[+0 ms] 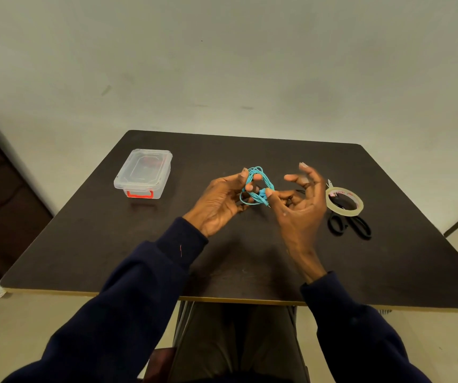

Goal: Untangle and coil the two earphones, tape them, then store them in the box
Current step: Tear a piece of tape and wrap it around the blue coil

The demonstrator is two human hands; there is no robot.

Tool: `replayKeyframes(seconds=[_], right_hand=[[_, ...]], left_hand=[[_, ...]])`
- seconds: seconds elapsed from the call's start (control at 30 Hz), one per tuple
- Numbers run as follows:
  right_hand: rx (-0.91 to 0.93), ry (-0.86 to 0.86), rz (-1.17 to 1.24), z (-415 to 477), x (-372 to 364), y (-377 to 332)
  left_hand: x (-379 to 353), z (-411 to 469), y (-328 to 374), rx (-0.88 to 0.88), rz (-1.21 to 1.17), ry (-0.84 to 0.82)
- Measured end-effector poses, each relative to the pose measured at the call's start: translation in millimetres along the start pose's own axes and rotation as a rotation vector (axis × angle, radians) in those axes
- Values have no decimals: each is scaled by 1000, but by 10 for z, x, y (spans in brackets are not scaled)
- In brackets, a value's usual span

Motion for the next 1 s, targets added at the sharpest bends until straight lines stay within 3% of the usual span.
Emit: replayKeyframes(seconds=[0.47, 1.0], right_hand=[[-224, -209, 121, 191, 150, -112], [-49, -341, -119, 387, -43, -382]], left_hand=[[70, 159, 158, -83, 132, -48], [62, 139, 183, 8, 144, -117]])
Point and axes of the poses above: each hand's wrist, its own z-axis towards the middle knuckle, its own x-axis out of the back of the hand, y = z × x, the point moved 2 cm from there along z, towards the middle knuckle, and after that the axes turned 14 degrees about -x, right-handed, at the moved point
